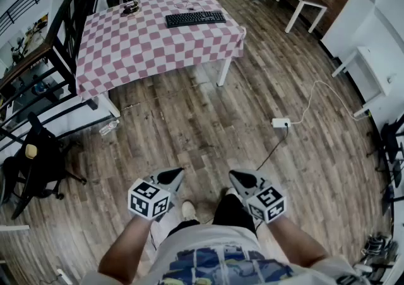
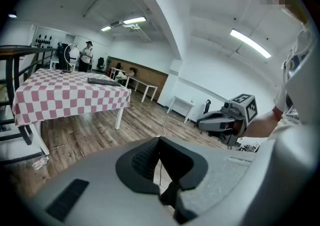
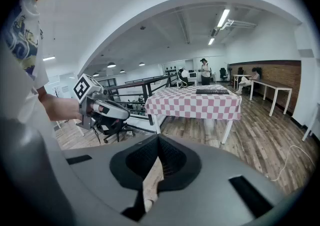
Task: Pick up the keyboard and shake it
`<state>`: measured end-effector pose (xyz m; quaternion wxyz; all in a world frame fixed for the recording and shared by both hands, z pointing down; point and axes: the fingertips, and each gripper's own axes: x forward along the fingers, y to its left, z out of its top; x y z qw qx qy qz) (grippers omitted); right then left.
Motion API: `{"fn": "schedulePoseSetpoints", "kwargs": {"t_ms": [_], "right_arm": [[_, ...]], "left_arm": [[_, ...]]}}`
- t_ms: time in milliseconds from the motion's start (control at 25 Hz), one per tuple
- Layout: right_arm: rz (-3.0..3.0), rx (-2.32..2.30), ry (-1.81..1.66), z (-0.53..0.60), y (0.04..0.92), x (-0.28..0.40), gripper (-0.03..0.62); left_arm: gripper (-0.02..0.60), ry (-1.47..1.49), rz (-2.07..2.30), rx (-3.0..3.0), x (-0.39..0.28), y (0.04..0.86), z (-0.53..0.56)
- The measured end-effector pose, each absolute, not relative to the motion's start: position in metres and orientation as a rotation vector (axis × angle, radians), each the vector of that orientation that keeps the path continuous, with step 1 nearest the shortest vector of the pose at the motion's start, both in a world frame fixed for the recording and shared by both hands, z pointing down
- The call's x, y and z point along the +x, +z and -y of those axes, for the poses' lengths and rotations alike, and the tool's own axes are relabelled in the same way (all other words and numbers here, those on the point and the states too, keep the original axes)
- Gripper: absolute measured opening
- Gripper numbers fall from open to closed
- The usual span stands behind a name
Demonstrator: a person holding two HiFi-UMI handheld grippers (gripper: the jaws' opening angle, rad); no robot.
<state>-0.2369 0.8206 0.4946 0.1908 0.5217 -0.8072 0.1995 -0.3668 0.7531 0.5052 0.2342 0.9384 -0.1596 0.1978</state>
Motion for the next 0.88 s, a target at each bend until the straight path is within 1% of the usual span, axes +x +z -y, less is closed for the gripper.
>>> {"fn": "schedulePoseSetpoints", "kwargs": {"t_ms": [400,560,760,840,880], "right_arm": [[2.281,1.473,0.574,-0.775,0.499,-0.214,-0.005],[2.331,1.428,0.608,-0.725,0.506,-0.189,-0.003],[2.401,1.393,0.549,-0.648,0.508,-0.142,0.000],[2.405,1.386,0.574,-0.621,0.506,-0.123,0.017],[2.406,1.380,0.579,-0.609,0.505,-0.113,0.049]], "left_arm": [[0.003,0.559,0.467,2.571,-0.347,0.512,-0.705],[0.003,0.560,0.471,2.581,-0.317,0.513,-0.662],[0.005,0.587,0.496,2.597,-0.263,0.509,-0.598],[0.006,0.589,0.514,2.595,-0.243,0.504,-0.569],[0.008,0.587,0.523,2.591,-0.233,0.502,-0.556]]}}
